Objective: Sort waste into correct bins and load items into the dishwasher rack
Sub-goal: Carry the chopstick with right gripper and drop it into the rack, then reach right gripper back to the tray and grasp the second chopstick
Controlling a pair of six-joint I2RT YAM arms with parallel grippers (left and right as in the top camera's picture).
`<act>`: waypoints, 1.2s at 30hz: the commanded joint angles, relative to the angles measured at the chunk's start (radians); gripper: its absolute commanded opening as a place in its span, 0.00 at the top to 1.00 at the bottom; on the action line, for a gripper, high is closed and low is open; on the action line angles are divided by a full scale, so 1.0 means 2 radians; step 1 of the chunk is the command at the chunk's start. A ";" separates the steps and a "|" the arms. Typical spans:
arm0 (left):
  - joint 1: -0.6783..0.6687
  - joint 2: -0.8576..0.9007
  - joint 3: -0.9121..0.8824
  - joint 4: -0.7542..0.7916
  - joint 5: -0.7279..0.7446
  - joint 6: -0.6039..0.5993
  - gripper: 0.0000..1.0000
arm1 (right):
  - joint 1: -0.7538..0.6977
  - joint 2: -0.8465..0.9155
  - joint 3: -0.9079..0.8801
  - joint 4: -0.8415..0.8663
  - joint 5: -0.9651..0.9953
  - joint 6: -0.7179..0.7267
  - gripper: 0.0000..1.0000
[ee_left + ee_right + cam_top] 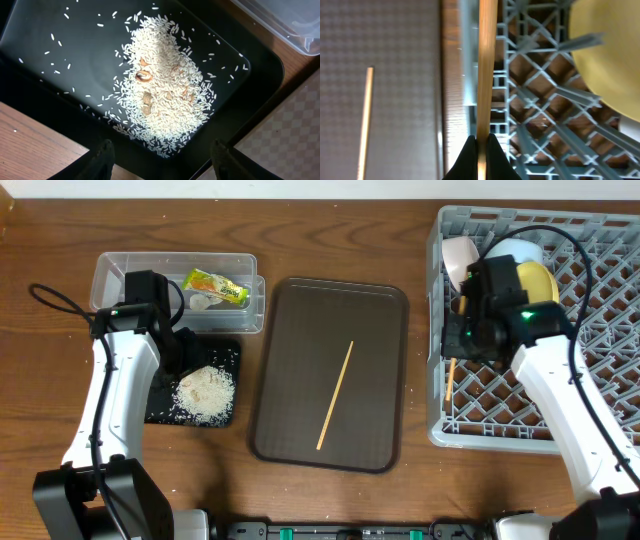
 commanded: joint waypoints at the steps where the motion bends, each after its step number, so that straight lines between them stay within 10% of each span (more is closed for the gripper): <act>1: 0.001 -0.006 0.002 -0.002 -0.004 -0.005 0.35 | -0.019 0.013 -0.010 -0.003 0.002 -0.033 0.99; 5: 0.001 -0.006 0.002 -0.002 -0.004 -0.005 0.35 | -0.022 0.018 -0.012 -0.001 0.003 -0.051 0.98; 13: 0.001 -0.006 0.002 -0.002 -0.004 -0.005 0.35 | -0.022 0.019 -0.012 0.018 0.002 -0.052 0.58; 25: 0.001 -0.006 0.002 -0.002 -0.004 -0.005 0.35 | 0.018 0.015 -0.006 0.136 -0.149 -0.051 0.53; 36: 0.001 -0.006 0.002 -0.002 -0.004 -0.005 0.35 | 0.172 0.065 -0.006 0.172 -0.084 0.010 0.38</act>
